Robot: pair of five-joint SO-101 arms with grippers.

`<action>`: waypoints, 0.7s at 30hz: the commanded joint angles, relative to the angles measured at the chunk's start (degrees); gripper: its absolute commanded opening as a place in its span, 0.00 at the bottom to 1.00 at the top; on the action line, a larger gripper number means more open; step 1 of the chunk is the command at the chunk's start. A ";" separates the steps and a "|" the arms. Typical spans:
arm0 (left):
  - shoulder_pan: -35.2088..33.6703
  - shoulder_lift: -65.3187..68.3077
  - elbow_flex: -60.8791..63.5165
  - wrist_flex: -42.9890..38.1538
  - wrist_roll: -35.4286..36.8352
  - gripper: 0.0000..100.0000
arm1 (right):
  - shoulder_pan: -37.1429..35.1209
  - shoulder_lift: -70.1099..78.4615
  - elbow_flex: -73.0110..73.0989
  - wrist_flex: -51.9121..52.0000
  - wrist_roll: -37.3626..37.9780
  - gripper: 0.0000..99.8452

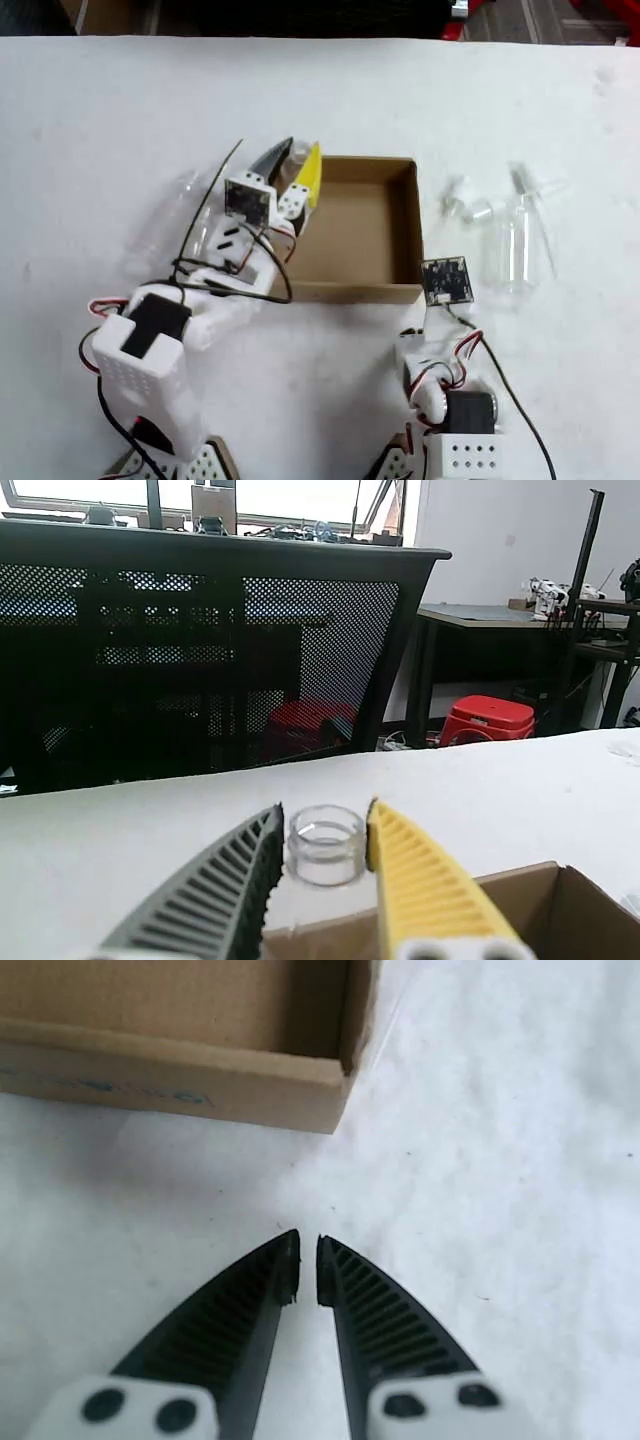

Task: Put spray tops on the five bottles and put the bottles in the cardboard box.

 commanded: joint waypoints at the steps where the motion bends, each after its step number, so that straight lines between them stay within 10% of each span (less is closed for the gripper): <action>1: -1.80 -3.21 0.00 1.41 -0.53 0.12 | -0.04 -0.04 0.53 0.31 0.53 0.01; 21: -2.33 -4.97 0.62 2.64 -0.53 0.20 | -0.04 -0.04 0.53 0.31 0.53 0.01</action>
